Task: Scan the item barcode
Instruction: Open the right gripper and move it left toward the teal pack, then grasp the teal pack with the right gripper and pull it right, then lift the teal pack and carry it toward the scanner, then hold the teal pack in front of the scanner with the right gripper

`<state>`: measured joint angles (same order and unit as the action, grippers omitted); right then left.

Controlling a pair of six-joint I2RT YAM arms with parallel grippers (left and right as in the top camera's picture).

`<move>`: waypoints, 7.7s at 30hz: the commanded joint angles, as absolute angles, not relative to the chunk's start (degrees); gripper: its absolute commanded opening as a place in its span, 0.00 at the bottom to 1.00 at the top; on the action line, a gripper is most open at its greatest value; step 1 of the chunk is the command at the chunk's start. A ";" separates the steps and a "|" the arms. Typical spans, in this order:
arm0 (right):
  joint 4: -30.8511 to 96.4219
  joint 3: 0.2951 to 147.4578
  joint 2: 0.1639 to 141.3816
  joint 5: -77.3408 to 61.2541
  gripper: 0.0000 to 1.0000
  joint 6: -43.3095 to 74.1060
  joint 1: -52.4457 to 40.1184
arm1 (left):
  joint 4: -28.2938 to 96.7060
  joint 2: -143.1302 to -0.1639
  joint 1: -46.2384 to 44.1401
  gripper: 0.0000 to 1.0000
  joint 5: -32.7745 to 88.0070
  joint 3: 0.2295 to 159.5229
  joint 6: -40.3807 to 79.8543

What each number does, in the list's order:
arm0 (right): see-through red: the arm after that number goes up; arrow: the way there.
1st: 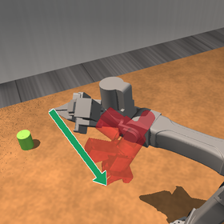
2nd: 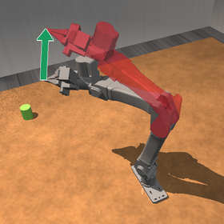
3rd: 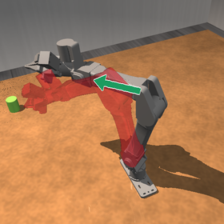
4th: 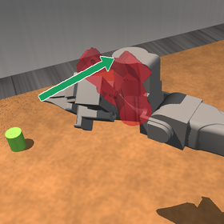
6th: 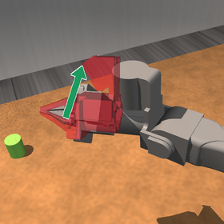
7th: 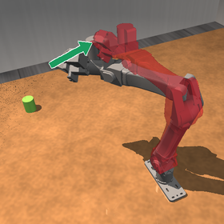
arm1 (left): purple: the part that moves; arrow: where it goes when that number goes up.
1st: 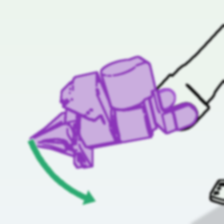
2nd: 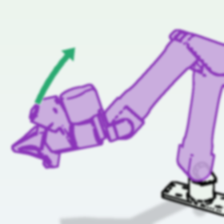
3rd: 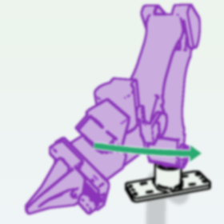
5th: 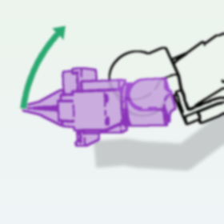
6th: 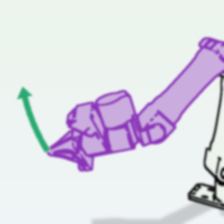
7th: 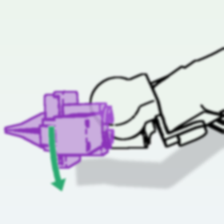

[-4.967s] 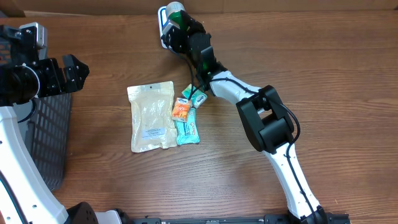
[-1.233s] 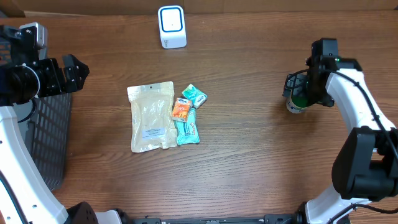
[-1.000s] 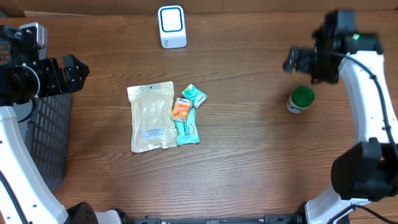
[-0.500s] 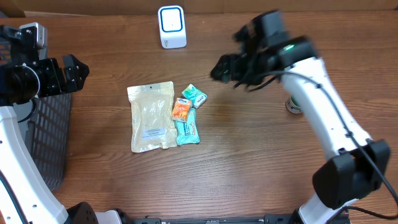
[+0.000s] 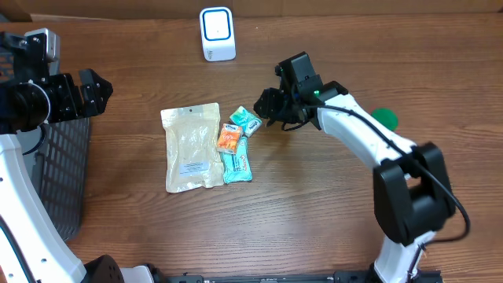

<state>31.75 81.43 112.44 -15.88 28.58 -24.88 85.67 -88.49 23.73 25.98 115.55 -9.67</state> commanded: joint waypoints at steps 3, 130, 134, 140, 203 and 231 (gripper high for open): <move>29.17 81.12 118.24 -19.14 0.46 26.37 -24.23 | 85.47 -87.31 23.81 1.00 26.79 115.90 -11.18; 36.27 77.14 119.57 -21.54 0.04 31.35 -17.08 | 85.49 -87.31 23.81 1.00 26.79 115.87 -11.18; 37.08 77.84 118.24 -29.93 0.04 22.81 -16.29 | 85.47 -87.31 23.81 0.99 26.79 115.90 -11.18; 46.37 80.55 112.46 -51.16 0.04 -1.08 -11.81 | 85.49 -87.31 23.81 0.99 26.79 115.90 -11.18; 6.79 121.93 137.82 26.35 0.04 -39.29 -32.80 | 85.49 -87.31 23.81 0.99 26.79 115.90 -11.18; -1.28 121.91 147.00 24.82 0.04 -55.53 -33.80 | 85.49 -87.31 23.81 1.00 26.79 115.90 -11.18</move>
<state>-0.80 121.49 147.85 25.26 -55.79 -33.50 85.65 -88.49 23.73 25.98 115.55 -9.67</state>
